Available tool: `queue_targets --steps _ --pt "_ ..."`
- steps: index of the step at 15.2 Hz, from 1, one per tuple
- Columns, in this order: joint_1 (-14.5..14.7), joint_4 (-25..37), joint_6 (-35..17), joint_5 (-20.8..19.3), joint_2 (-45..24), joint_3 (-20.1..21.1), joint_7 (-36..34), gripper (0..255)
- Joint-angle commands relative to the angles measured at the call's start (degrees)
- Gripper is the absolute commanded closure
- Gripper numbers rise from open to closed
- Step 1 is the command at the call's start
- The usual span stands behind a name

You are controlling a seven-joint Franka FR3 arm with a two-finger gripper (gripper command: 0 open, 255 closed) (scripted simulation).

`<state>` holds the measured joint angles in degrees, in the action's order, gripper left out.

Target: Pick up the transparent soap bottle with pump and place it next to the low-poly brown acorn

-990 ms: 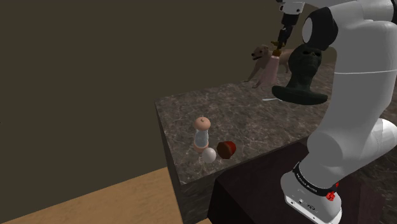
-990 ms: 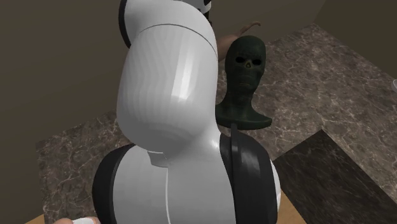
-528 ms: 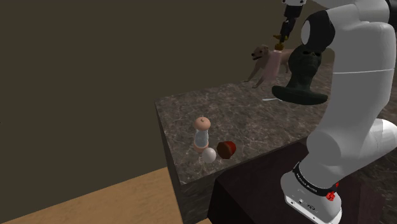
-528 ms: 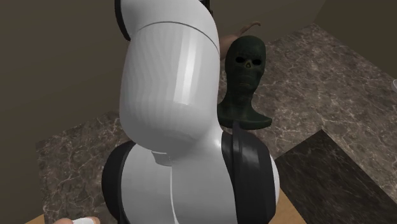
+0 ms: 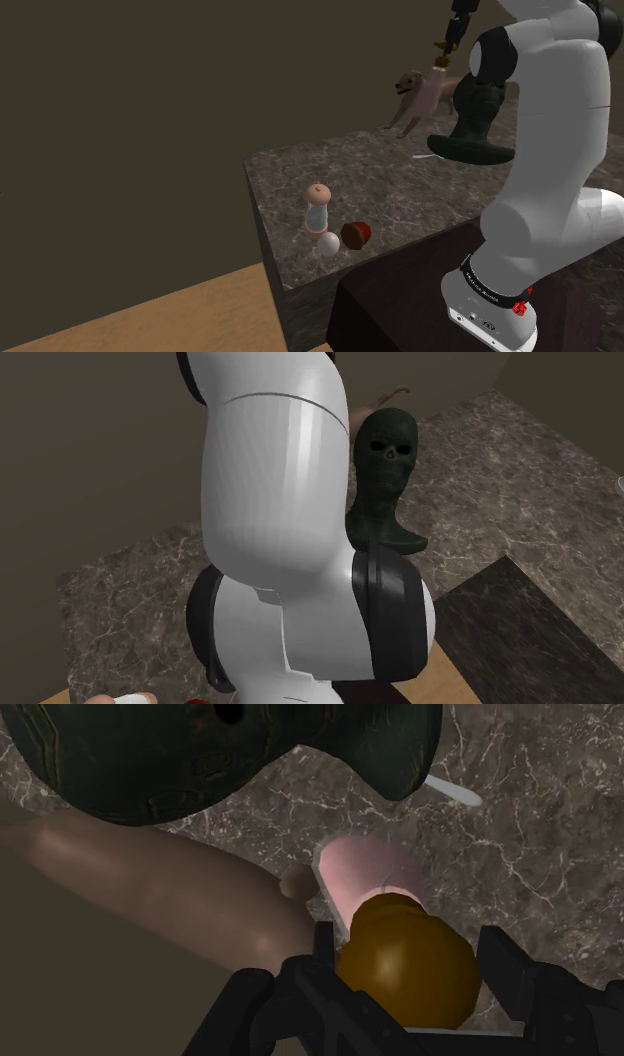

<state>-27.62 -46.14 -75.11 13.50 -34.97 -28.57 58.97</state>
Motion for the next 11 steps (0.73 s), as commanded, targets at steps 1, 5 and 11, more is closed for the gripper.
queue_targets --steps 1,5,11 --pt "-1.33 4.17 2.34 0.68 -1.73 0.31 -0.08 255" --pt "9.10 -16.36 -5.50 -4.28 10.87 -1.10 -3.77 255" --pt "18.60 -32.45 -10.54 -9.85 22.94 0.38 -12.15 255"
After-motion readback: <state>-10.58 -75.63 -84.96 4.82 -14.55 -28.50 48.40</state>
